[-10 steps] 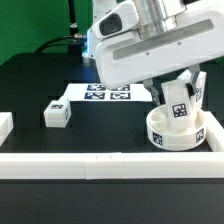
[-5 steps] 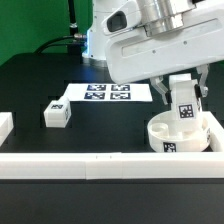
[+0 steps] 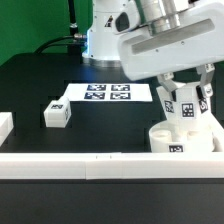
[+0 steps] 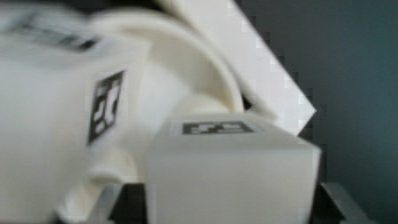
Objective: Assemble stool
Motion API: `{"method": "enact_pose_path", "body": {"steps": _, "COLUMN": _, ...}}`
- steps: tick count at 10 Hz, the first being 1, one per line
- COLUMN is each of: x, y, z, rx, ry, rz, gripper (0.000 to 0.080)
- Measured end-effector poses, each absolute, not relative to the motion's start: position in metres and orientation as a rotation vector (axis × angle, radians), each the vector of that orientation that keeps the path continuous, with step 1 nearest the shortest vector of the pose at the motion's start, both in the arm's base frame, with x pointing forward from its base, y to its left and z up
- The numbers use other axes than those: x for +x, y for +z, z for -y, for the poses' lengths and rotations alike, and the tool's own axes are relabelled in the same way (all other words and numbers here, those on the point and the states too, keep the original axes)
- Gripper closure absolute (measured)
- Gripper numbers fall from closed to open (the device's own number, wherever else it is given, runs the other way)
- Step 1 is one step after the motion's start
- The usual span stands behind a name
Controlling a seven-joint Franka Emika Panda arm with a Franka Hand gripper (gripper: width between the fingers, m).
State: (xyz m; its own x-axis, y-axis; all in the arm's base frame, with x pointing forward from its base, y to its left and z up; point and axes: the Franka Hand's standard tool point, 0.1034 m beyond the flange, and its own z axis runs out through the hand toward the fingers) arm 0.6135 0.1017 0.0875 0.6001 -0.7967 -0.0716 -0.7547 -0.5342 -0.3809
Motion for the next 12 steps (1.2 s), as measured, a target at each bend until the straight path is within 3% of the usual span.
{"method": "enact_pose_path", "body": {"steps": 5, "x": 0.615, "y": 0.087, "z": -0.106, "rx": -2.204, "ry": -0.095, "rz": -1.582, "gripper": 0.0461}}
{"method": "enact_pose_path", "body": {"steps": 6, "x": 0.614, "y": 0.087, "z": -0.108, "rx": -2.185, "ry": -0.085, "rz": -1.603, "gripper": 0.0356}}
{"method": "enact_pose_path", "body": {"steps": 7, "x": 0.614, "y": 0.087, "z": -0.108, "rx": -2.199, "ry": -0.089, "rz": -1.585, "gripper": 0.0356}}
{"method": "enact_pose_path", "body": {"steps": 8, "x": 0.614, "y": 0.088, "z": -0.108, "rx": -2.228, "ry": -0.083, "rz": -1.550, "gripper": 0.0207}}
{"method": "enact_pose_path", "body": {"steps": 12, "x": 0.627, "y": 0.114, "z": -0.097, "rx": -2.385, "ry": -0.015, "rz": -1.251, "gripper": 0.0152}}
